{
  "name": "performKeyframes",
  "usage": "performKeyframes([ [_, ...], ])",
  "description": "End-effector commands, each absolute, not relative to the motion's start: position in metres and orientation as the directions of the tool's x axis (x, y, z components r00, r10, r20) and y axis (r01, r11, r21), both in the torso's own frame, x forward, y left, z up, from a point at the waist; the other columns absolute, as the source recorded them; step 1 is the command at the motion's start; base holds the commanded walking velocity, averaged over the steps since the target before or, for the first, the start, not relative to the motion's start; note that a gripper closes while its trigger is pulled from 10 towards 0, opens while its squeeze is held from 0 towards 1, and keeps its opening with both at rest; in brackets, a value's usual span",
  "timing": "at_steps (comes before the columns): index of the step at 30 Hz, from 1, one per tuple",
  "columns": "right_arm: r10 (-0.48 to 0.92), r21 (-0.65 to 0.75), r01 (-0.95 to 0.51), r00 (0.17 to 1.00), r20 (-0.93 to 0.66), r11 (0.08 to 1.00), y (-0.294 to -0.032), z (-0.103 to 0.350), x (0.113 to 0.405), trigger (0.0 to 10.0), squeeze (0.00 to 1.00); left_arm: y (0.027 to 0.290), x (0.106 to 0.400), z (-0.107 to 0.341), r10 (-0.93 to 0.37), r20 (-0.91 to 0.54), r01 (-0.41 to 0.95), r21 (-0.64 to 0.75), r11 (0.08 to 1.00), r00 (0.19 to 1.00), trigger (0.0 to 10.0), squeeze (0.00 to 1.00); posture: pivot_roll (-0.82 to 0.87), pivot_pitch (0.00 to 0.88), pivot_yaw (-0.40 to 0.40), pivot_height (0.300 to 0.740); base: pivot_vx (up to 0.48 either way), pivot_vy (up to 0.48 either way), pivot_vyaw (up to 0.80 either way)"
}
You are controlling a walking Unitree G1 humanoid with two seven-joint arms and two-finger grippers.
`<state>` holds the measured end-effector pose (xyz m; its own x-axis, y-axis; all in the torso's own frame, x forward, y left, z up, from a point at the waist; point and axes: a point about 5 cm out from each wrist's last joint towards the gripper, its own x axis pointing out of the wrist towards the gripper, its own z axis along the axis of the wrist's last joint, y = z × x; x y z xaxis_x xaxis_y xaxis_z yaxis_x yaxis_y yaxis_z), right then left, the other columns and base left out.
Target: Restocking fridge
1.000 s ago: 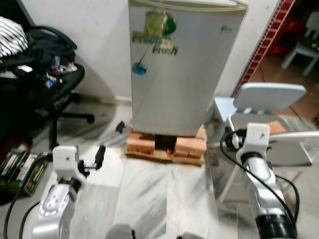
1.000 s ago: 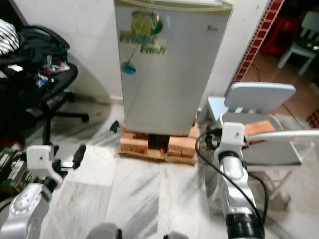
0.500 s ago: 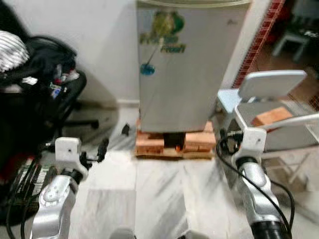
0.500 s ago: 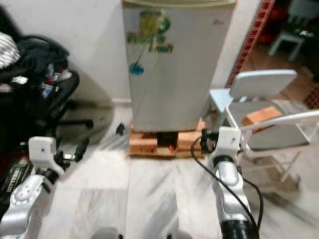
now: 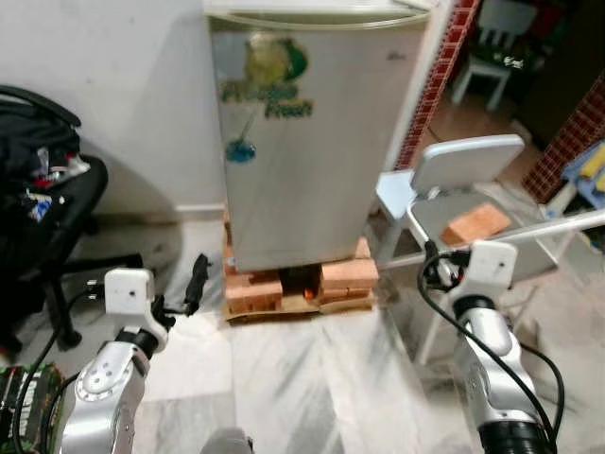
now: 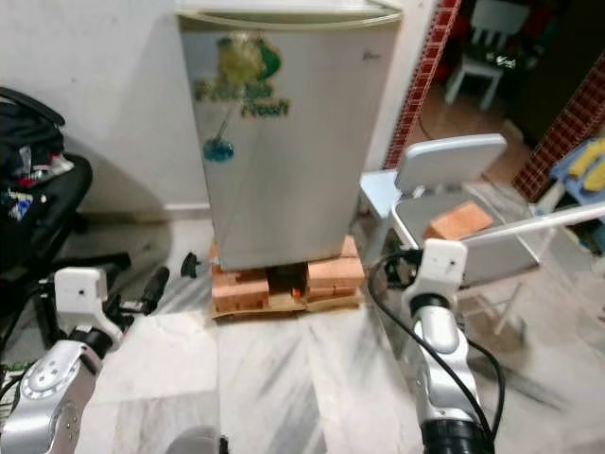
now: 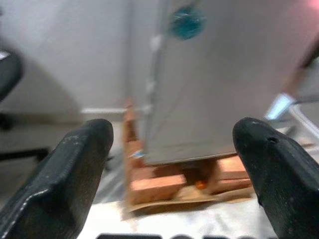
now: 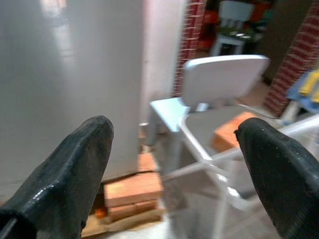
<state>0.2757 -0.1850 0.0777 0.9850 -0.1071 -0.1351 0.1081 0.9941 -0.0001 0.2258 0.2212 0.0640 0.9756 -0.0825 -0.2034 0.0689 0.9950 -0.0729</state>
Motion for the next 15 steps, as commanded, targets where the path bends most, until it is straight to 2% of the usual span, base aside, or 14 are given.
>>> performKeyframes([
  [1,-0.139,-0.025,0.137,0.982,-0.129,0.99,-0.1979,0.0808,0.2753,10.0,0.0,0.2132,0.2287,0.0657,-0.106,-0.196,0.089,-0.096,0.991,0.975,10.0,0.0,0.13,0.0,-0.059,0.74,0.442,0.0,0.0],
  [4,-0.139,-0.025,0.137,0.982,-0.129,0.99,-0.1979,0.0808,0.2753,10.0,0.0,0.2132,0.2287,0.0657,-0.106,-0.196,0.089,-0.096,0.991,0.975,10.0,0.0,0.13,0.0,-0.059,0.74,0.442,0.0,0.0],
  [8,-0.139,-0.027,0.136,0.982,-0.131,0.99,-0.1984,0.0804,0.2758,10.0,0.0,0.2133,0.2288,0.0653,-0.102,-0.195,0.085,-0.093,0.992,0.975,10.0,0.0,0.13,0.0,-0.062,0.74,0.354,0.319,-0.8],
  [11,-0.14,-0.029,0.137,0.982,-0.13,0.99,-0.1986,0.0804,0.2762,10.0,0.0,0.2132,0.2288,0.065,-0.095,-0.194,0.078,-0.094,0.993,0.977,10.0,0.0,0.13,0.0,-0.062,0.74,0.244,0.0,-0.4],
  [15,-0.139,-0.035,0.136,0.982,-0.127,0.99,-0.1987,0.0812,0.2777,10.0,0.0,0.2127,0.2289,0.0642,-0.083,-0.196,0.068,-0.081,0.994,0.977,10.0,0.0,0.13,0.0,-0.063,0.74,0.0,0.0,0.0],
])
